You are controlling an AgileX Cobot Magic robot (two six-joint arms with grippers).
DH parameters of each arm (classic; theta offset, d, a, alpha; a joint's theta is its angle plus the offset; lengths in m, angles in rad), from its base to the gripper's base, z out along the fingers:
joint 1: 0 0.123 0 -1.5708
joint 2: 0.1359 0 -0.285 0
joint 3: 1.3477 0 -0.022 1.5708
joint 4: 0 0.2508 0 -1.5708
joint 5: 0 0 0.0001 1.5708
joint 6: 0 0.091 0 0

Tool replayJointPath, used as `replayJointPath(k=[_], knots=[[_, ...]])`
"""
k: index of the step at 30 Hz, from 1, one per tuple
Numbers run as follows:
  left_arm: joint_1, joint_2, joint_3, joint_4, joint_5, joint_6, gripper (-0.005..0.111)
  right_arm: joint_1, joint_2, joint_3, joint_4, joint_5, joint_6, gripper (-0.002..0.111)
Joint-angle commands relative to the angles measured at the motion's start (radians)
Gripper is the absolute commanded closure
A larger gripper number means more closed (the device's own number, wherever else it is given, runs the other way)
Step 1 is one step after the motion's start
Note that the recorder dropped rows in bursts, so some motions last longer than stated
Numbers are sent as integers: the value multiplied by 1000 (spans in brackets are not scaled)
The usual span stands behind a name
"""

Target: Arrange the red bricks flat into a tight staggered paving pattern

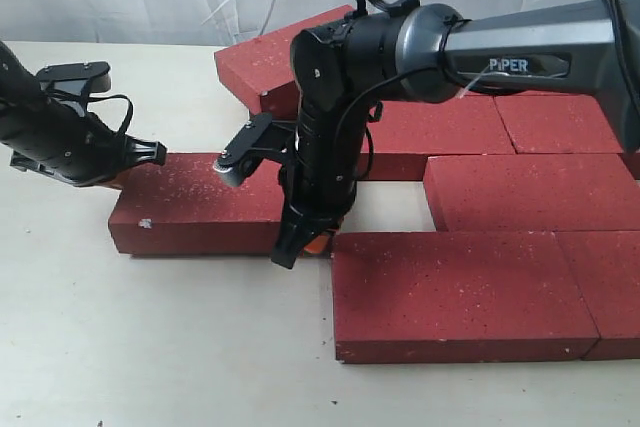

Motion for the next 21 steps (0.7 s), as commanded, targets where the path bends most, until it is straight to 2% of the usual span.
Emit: replayJointPath(k=[1,10,21], knots=[[-6,0,7,-26,46,-2,107,-8,-6,-38,30,-49,1,109],[-6,0,7,-18,51,-2,107,-8,-6,-36,5,33,1,109],[-6,0,7,-13,27,-2,107,-3,-9,-36,146,88,-25,109]])
